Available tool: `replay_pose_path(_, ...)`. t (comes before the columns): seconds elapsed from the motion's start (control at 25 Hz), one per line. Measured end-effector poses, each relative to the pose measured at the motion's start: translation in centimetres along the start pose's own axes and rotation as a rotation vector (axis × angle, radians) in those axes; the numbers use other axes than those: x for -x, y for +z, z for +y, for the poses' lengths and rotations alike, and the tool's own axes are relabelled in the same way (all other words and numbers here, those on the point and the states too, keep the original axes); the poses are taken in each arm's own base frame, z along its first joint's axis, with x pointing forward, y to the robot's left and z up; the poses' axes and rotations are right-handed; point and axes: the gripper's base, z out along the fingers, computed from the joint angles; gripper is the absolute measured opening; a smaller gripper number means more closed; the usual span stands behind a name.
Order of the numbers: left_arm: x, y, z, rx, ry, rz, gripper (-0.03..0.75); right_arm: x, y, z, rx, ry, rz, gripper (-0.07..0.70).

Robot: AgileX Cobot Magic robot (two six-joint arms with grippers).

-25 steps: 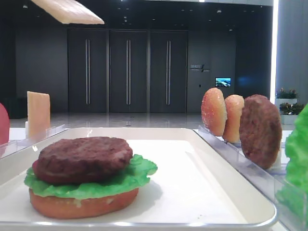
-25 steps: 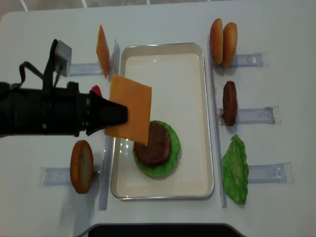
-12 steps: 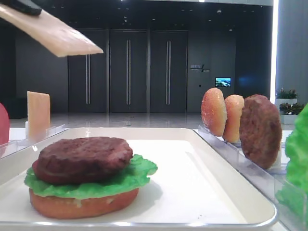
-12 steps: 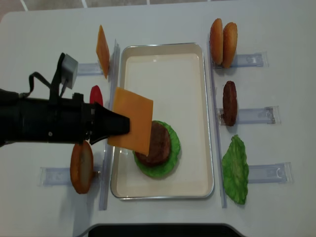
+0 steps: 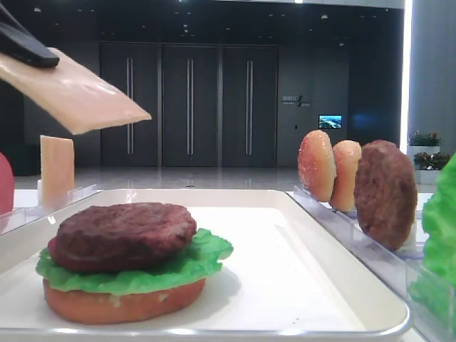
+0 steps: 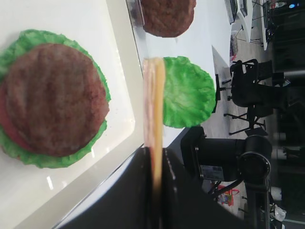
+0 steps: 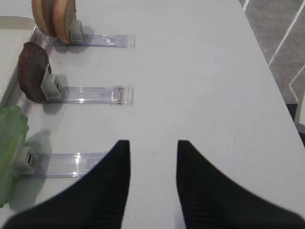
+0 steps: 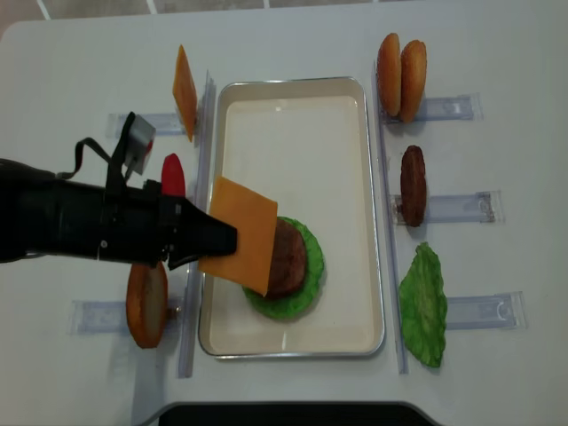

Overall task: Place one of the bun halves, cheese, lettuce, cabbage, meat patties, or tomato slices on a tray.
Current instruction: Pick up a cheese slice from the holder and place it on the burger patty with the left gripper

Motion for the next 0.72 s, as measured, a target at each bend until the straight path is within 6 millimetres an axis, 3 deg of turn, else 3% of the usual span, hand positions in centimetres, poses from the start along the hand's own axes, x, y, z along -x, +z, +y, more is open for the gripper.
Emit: replay_pose_path(0.72,0.3,1.3,2.0,-0.022,0.026,0.038,0.029,0.0,0.0,0.0,0.0,0.0,0.0,0.235)
